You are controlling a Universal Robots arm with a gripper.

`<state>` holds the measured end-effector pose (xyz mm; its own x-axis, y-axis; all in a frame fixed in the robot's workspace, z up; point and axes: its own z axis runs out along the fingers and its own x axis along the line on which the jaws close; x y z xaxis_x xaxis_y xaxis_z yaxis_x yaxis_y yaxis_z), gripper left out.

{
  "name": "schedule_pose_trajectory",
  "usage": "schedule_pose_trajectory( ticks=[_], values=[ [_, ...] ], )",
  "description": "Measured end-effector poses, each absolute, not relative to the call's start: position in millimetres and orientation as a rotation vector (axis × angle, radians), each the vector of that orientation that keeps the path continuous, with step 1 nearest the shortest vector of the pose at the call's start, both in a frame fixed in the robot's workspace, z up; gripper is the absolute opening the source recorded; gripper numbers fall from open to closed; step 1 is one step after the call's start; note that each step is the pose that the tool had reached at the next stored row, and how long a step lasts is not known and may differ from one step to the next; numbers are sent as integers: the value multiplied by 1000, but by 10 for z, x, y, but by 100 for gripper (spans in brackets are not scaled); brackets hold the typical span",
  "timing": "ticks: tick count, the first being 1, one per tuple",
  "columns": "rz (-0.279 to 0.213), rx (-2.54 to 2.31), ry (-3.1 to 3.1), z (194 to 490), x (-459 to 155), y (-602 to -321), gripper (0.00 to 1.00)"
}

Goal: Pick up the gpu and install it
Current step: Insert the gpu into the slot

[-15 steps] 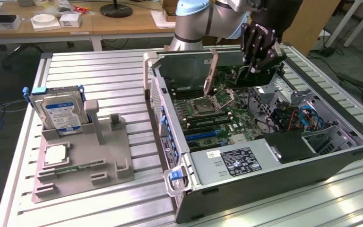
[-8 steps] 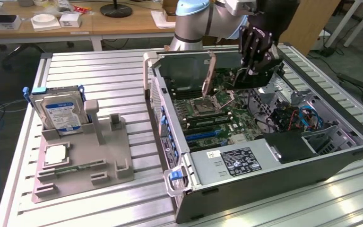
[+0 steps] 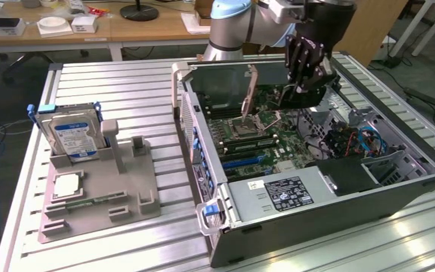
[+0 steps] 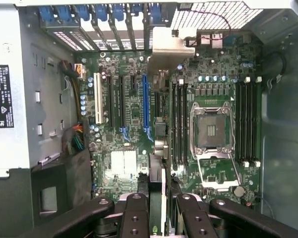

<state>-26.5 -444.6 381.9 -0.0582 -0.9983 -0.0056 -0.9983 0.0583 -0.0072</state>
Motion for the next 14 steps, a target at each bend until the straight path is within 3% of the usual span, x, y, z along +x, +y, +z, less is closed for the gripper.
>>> schedule_pose_trajectory(
  ticks=[14],
  values=[
    [-2,-2144,2283,3739,-384,-4442,26]
  ],
)
